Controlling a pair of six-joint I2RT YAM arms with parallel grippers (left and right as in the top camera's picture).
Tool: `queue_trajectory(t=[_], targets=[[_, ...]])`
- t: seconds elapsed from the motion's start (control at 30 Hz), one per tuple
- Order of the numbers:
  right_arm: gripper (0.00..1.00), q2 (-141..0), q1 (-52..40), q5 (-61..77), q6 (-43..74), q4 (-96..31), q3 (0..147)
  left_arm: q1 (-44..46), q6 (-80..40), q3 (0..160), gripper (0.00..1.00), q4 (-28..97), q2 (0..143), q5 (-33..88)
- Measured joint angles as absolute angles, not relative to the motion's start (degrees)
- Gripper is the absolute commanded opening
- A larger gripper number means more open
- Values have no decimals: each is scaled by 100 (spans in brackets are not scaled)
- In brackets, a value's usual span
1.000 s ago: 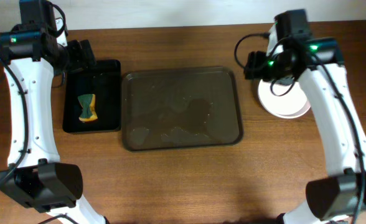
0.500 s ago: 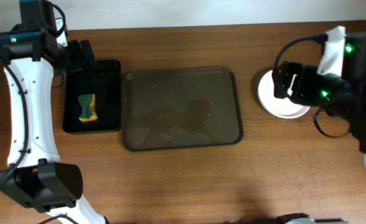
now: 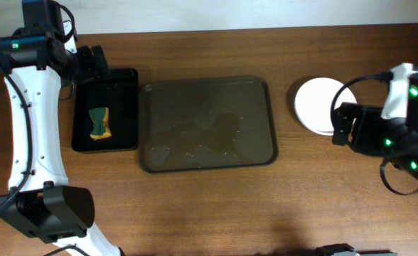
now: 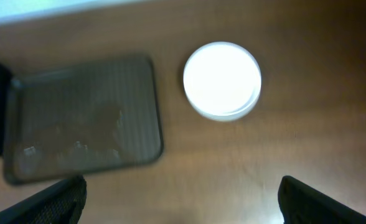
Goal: Clean dirty plates on tray and stack at the side
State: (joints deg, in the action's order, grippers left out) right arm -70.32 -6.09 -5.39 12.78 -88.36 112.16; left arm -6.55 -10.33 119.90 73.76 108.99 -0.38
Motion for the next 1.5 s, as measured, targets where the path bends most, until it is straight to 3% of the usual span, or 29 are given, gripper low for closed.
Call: queue_trajectory(t=[0.17,0.53,0.77,1.1,1.33,1.5], targets=[[98,-6182,-609,-567,829,-7325,10195,-655,-1033,11990,99,7378,10899,-38],[98,-3299,-169,-242,381,-3262,5022,-655,-1033,11990,99,7393,10899,-16],[98,-1330,-71,150,366,-1509,2467,-655,-1033,11990,99,7391,10899,-19],[98,-172,-71,185,327,-504,1024,-655,-1033,11990,99,7417,10899,-19],[98,-86,-71,187,322,582,447,-655,-1033,11990,99,7415,10899,-19],[98,-82,-71,187,322,539,93,-655,-1033,11990,99,7417,10899,-19]])
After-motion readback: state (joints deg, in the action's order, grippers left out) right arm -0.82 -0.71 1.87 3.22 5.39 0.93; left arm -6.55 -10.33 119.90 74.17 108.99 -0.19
